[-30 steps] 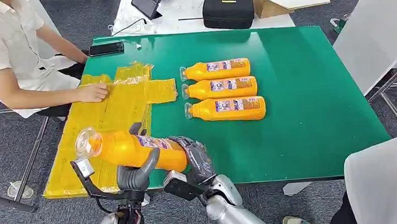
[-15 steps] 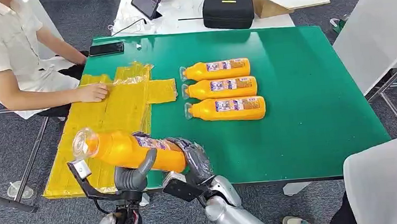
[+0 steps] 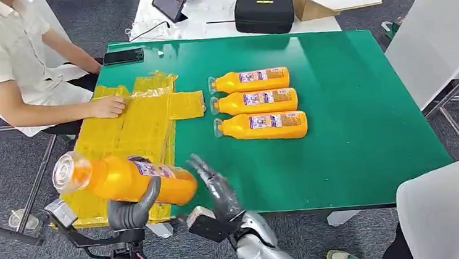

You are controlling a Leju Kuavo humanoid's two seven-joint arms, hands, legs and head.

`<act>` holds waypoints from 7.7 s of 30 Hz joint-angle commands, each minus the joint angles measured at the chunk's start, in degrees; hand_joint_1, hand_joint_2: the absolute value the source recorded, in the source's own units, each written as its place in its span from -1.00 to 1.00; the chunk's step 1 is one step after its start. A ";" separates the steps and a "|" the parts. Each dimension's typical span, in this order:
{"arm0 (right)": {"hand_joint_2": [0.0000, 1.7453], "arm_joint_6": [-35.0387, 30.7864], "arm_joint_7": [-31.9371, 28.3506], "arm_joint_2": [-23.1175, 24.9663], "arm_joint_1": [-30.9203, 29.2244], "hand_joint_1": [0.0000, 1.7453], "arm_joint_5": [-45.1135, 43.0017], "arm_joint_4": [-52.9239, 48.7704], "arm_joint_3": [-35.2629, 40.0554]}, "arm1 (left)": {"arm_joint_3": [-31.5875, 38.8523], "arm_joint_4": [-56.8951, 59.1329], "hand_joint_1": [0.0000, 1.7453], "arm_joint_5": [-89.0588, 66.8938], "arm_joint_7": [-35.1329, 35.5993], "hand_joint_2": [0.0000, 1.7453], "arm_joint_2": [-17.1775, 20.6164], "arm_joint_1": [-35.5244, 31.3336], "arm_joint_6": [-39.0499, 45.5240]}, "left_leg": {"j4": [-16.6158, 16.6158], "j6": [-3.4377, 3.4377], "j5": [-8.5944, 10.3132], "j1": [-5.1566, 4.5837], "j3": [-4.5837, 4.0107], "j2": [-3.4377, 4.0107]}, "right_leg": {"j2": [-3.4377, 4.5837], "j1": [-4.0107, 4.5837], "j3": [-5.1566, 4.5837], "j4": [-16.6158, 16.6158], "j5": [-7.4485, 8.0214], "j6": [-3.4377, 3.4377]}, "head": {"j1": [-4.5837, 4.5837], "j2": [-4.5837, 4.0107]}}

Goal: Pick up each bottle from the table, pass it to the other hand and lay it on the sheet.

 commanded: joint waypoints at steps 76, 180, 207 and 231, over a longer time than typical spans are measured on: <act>-1.00 -9.65 -8.44 -1.38 9.26 -1.00 -5.32 -36.67 -20.66 | -1.36 57.01 -1.00 -70.47 21.98 1.00 8.79 -32.96 -3.22 | -0.06 -0.05 0.10 0.04 0.26 0.15 | 0.12 0.11 0.27 -0.02 0.05 -0.07 | -0.02 0.00; -1.00 8.38 16.58 -18.10 -19.66 -1.00 43.49 24.83 -12.98 | -19.13 2.26 -1.00 -39.20 3.25 1.00 7.03 -8.67 14.95 | -0.04 0.08 0.15 -0.14 0.29 0.01 | -0.07 -0.04 0.34 -0.01 0.12 0.05 | -0.04 0.02; 1.00 11.84 17.07 -20.99 -18.96 -1.00 42.48 22.83 -10.47 | -17.59 0.73 -1.00 -38.87 4.45 1.00 7.03 -7.83 14.36 | -0.02 0.13 0.18 -0.14 0.28 -0.08 | -0.16 -0.04 0.38 -0.01 0.10 0.06 | -0.04 0.00; 1.00 16.17 20.26 -29.97 -17.20 1.00 42.08 23.66 -10.36 | -16.32 1.17 -1.00 -37.07 5.48 1.00 6.94 -5.47 12.75 | -0.03 0.21 0.31 -0.13 0.28 -0.37 | -0.33 -0.05 0.48 -0.09 0.17 0.16 | -0.02 0.00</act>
